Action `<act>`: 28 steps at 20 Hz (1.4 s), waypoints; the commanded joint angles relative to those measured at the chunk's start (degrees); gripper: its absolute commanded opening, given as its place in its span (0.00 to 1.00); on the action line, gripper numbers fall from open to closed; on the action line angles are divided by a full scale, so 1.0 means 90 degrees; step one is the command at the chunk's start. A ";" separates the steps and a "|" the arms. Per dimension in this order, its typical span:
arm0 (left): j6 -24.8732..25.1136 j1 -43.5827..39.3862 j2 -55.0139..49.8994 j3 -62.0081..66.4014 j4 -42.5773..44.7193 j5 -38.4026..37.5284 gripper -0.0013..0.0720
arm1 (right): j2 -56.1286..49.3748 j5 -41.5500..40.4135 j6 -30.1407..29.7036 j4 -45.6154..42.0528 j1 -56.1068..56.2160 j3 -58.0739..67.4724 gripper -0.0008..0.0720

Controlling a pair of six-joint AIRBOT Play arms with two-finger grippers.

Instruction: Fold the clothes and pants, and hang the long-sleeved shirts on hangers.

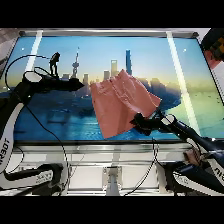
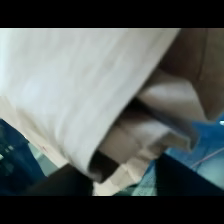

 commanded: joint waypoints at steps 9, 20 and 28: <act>0.0015 -0.0032 -0.0549 0.0007 -0.0138 0.0257 0.04 | 0.0410 0.0029 -0.0019 -0.0658 -0.0797 0.0194 0.02; -0.0299 -0.0593 -0.2161 0.0005 -0.1661 0.0146 0.50 | -0.0017 0.1018 -0.1039 -0.1707 -0.2501 0.1851 0.28; -0.1066 -0.0726 -0.2232 0.0005 -0.1666 0.0894 0.50 | -0.0134 0.1666 -0.1037 -0.1676 -0.2501 0.2688 0.74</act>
